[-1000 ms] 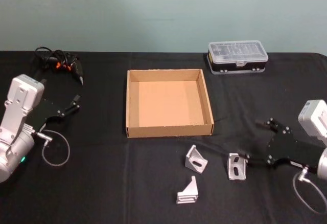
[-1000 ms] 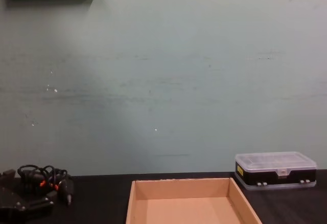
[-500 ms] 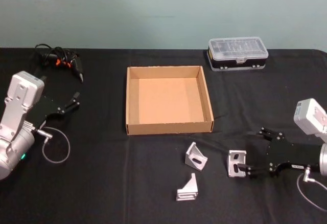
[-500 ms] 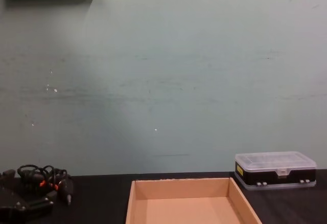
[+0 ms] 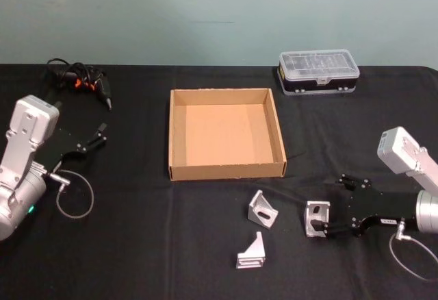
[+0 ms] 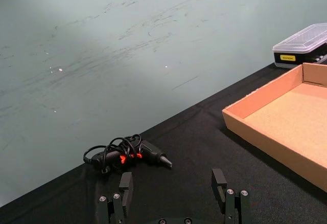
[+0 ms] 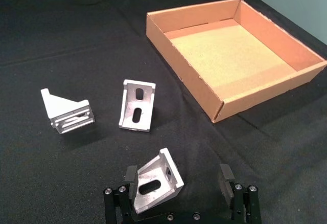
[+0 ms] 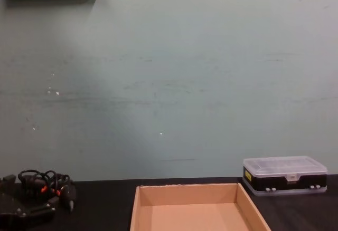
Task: Use one hand to pick up the angle iron from the table and place it into the box.
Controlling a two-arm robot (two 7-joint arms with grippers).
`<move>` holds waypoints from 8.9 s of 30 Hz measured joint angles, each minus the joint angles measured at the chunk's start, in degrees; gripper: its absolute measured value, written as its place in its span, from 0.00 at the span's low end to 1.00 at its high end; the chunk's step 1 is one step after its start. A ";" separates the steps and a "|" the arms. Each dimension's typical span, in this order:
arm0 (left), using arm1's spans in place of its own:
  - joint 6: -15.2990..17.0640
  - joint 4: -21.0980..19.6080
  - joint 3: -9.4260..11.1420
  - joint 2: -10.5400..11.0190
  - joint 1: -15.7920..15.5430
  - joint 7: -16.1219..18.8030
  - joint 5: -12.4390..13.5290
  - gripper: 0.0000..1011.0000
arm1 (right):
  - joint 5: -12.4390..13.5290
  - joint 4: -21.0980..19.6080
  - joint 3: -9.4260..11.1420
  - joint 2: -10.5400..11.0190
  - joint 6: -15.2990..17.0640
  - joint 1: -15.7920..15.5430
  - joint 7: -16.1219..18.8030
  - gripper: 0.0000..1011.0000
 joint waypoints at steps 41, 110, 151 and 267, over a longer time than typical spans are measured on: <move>0.00 0.00 0.00 0.00 0.00 0.00 0.00 1.00 | 0.25 0.06 0.06 -0.11 0.82 0.07 -0.38 0.22; 0.00 0.00 0.00 0.00 0.00 0.00 0.00 1.00 | -6.06 31.99 -5.15 -29.61 6.47 27.10 -11.63 0.09; 0.00 0.00 0.00 0.00 0.00 0.00 0.00 1.00 | -7.75 38.52 -4.93 -32.91 5.32 29.29 -11.67 0.78; 0.00 -0.01 0.00 0.00 0.00 0.00 0.00 1.00 | 1.78 -13.16 0.62 -14.24 24.52 -1.72 -18.39 0.47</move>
